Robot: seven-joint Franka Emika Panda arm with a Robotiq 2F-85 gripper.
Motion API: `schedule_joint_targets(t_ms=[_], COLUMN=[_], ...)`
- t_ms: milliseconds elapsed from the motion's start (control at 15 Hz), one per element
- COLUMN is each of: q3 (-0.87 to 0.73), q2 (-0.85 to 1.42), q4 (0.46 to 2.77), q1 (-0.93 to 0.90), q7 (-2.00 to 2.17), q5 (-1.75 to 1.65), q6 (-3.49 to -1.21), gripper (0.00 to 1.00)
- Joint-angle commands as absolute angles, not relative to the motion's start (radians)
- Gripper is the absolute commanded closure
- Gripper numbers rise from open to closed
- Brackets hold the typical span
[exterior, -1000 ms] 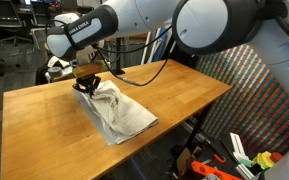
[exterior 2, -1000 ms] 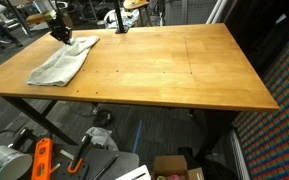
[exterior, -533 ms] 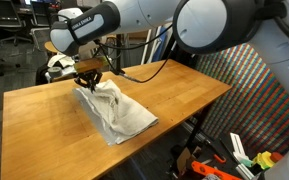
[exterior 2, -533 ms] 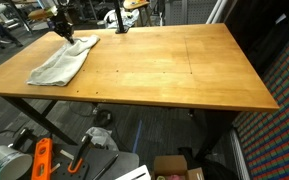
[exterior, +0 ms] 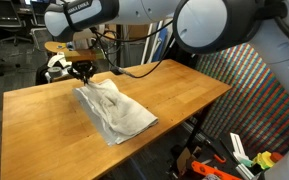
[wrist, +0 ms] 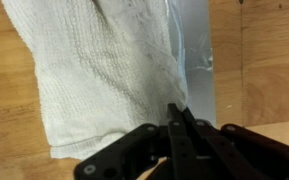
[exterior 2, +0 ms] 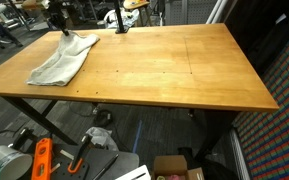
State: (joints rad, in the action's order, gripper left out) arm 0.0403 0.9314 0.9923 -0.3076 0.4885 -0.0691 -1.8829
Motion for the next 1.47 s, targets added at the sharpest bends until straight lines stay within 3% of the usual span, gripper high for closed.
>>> schedule_joint_targets(t_ms=[0,933,1400], q3=[0.027,0.045,0.044], q2=[0.958,1.066,1.041], q4=[0.907,0.673,0.739], q1=[-0.321,-0.313,-0.311], q7=[0.552,0.635,0.622], q5=[-0.032,0.060,0.037], q6=[-1.835,-1.651,-1.679], gripper=[0.99,0.98,0.96])
